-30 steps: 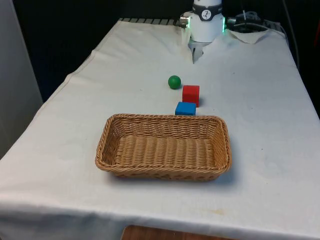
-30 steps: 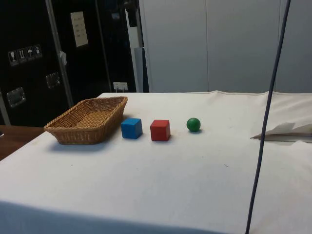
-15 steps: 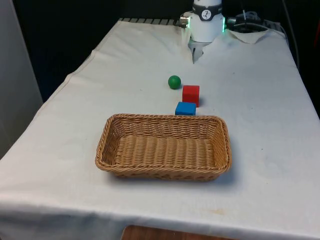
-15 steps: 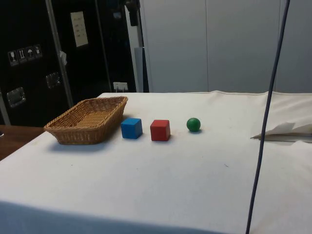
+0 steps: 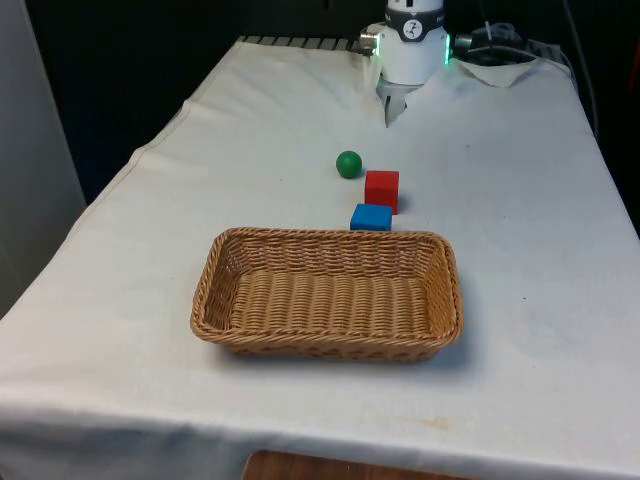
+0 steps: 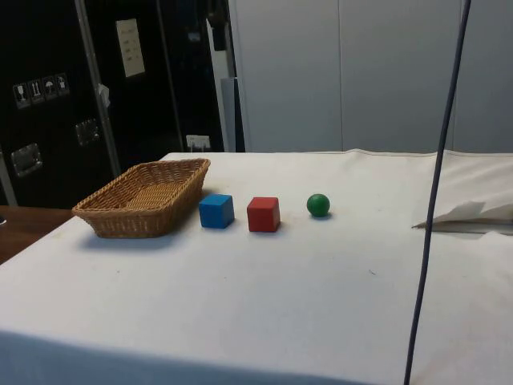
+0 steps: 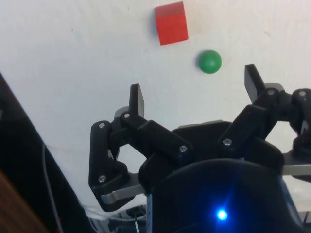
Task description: Place all non-red objects into the basket.
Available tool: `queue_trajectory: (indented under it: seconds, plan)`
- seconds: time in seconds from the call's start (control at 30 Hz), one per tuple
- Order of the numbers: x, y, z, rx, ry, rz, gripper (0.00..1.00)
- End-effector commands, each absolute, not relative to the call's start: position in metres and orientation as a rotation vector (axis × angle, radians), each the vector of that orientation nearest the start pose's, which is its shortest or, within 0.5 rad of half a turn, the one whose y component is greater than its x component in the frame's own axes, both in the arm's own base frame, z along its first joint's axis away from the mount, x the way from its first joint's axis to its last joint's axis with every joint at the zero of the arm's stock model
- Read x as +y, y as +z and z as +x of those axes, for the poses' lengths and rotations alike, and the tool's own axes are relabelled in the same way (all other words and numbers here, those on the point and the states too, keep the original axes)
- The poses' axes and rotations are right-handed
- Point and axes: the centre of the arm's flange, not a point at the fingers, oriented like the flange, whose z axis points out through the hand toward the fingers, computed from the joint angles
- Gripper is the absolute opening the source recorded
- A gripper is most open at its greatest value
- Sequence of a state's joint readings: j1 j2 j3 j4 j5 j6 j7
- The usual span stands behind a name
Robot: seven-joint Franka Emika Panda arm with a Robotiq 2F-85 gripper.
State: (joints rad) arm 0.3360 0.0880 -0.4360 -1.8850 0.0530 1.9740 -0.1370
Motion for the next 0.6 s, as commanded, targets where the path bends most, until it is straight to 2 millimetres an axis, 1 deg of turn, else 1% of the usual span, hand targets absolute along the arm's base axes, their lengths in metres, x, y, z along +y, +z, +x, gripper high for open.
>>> queue_trajectory:
  seconds: [0.0, 0.17, 0.2, 0.3, 0.47, 0.5, 0.57]
  plan:
    - [-0.051, 0.460, 0.582, -0.030, -0.037, -3.131, 1.00]
    - [-0.051, 0.443, 0.584, -0.038, -0.062, -3.144, 1.00]
    - [-0.051, 0.443, 0.584, -0.037, -0.048, -3.143, 1.00]
    - [-0.048, 0.434, 0.585, -0.037, -0.078, -3.149, 1.00]
    - [-0.041, 0.429, 0.586, -0.038, -0.086, -3.149, 1.00]
    - [-0.043, 0.429, 0.586, -0.044, -0.073, -3.148, 1.00]
    - [-0.038, 0.425, 0.587, -0.039, -0.084, -3.150, 1.00]
